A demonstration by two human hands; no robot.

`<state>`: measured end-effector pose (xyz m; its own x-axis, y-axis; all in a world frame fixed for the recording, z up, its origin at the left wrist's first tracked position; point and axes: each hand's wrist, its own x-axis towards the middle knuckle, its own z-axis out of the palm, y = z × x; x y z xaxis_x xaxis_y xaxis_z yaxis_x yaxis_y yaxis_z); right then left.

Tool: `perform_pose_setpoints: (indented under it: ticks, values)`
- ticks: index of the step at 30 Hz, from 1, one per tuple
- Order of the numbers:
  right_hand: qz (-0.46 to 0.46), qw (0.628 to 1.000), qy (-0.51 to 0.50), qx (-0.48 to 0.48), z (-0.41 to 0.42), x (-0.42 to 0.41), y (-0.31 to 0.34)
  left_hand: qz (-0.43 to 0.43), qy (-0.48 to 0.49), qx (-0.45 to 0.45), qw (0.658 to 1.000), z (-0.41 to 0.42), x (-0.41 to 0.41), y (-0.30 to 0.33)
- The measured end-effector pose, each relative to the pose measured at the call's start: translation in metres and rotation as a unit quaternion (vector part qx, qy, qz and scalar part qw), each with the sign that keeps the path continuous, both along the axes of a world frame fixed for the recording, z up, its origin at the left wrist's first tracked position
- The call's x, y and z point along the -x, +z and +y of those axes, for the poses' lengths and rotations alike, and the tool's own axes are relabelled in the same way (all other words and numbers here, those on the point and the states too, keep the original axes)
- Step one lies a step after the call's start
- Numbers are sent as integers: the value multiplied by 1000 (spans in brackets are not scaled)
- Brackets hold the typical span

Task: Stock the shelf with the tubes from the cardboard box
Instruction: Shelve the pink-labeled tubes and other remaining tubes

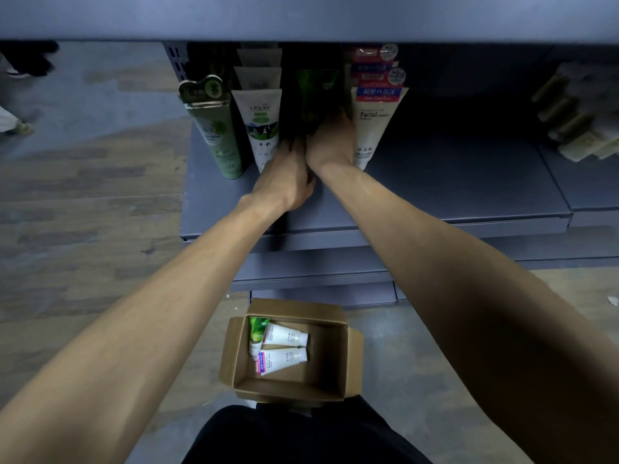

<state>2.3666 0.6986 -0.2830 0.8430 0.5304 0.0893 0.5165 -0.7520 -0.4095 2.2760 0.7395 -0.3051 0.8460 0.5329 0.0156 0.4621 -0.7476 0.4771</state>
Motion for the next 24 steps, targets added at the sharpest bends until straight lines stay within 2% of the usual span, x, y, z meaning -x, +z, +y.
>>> perform_pose_setpoints:
  ticks: [9, 17, 24]
  values:
    - [-12, 1000, 10, 15, -2, 2, 3, 14, -1, -16, 1000, -2, 1, 2]
    - [147, 987, -24, -57, 1, 14, 15, 42, 33, 25, 998, -10, 8, 13]
    - [169, 984, 2, -48, -13, 19, 17, 42, 19, -24, 999, -20, 22, 20]
